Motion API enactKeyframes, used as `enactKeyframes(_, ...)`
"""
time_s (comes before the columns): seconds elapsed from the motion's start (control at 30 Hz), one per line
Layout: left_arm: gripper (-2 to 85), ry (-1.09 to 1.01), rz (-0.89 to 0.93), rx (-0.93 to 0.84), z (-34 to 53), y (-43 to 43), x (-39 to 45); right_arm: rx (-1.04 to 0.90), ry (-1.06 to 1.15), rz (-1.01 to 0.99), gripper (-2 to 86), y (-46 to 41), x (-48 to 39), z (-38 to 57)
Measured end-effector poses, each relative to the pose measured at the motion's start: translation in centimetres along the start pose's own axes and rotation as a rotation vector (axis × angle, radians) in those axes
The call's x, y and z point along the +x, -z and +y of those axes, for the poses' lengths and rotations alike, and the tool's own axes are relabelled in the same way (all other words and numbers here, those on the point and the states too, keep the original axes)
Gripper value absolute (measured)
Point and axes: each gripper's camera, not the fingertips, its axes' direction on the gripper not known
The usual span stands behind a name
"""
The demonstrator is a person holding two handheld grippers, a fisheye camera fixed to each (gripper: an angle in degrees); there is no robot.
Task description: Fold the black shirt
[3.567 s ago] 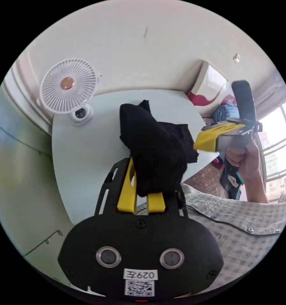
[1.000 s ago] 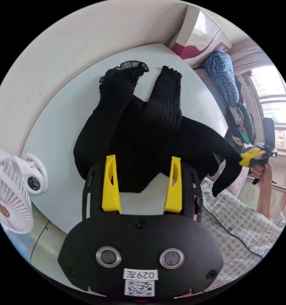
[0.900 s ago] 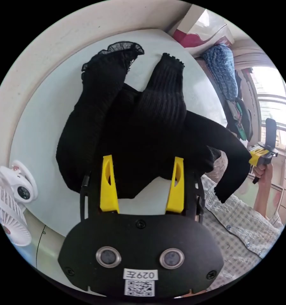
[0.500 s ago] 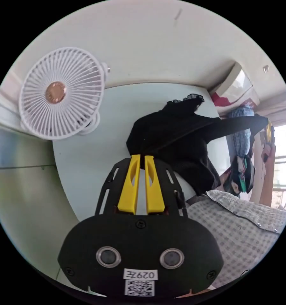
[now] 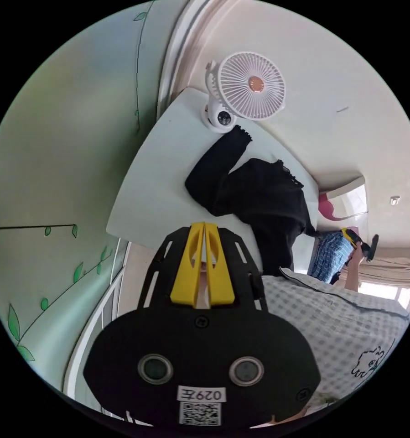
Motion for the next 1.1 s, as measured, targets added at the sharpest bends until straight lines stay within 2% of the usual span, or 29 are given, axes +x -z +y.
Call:
enactKeyframes(0.07, -1.0, -0.067, 0.039, -0.037, -1.3, -2.2, 2.3, -0.138, 0.202, -0.121, 0.1, -4.8, -6.2, -2.8)
enactKeyframes(0.17, -1.0, -0.197, 0.056, -0.148, -3.9, -7.3, 6.9, -0.37, 0.356, -0.361, -0.3, -12.2, -13.5, -4.9)
enactKeyframes(0.33, -1.0, -0.351, -0.035, -0.297, -7.3, -14.6, 13.3, -0.483, 0.501, -0.114, -0.5, -19.2, -21.6, -4.7)
enactKeyframes(0.4, -1.0, -0.368, -0.073, -0.339, -8.1, -16.3, 14.6, -0.441, 0.456, -0.115, -0.5, -19.4, -21.7, -5.1)
enactKeyframes(0.5, -1.0, -0.463, -0.224, -0.395, -8.9, -19.2, 17.2, -0.405, 0.385, -0.095, -0.5, -19.8, -20.2, -6.3)
enactKeyframes(0.6, -1.0, -0.626, -0.306, -0.33, -10.7, -20.4, 21.0, -0.355, 0.369, -0.063, -0.6, -20.5, -19.1, -8.8)
enactKeyframes(0.73, -1.0, -0.781, -0.33, -0.381, -16.2, -23.4, 26.8, -0.376, 0.39, 0.16, -0.6, -22.5, -19.9, -13.8)
enactKeyframes(0.8, -1.0, -0.825, -0.35, -0.41, -18.3, -24.4, 28.6, -0.344, 0.414, 0.077, -0.6, -21.7, -20.2, -15.1)
enactKeyframes(0.83, -1.0, -0.822, -0.378, -0.389, -19.1, -24.2, 29.4, -0.248, 0.451, -0.039, -0.6, -19.7, -20.5, -15.1)
enactKeyframes(0.9, -1.0, -0.812, -0.343, -0.248, -19.0, -22.0, 30.3, -0.163, 0.44, -0.163, -0.6, -16.9, -20.5, -14.2)
enactKeyframes(0.97, -1.0, -0.782, -0.14, -0.156, -16.8, -19.2, 30.0, -0.169, 0.455, -0.32, -0.6, -15.4, -20.5, -10.7)
enactKeyframes(1.0, -1.0, -0.771, -0.079, -0.171, -16.1, -19.0, 29.8, -0.188, 0.45, -0.345, -0.6, -15.6, -20.5, -9.6)
enactKeyframes(1.07, -1.0, -0.728, 0.14, -0.286, -12.7, -20.0, 28.7, -0.352, 0.374, -0.332, -0.6, -18.7, -20.0, -4.4)
enactKeyframes(1.1, -1.0, -0.723, 0.173, -0.317, -11.7, -20.5, 28.5, -0.398, 0.353, -0.318, -0.6, -19.8, -19.8, -3.1)
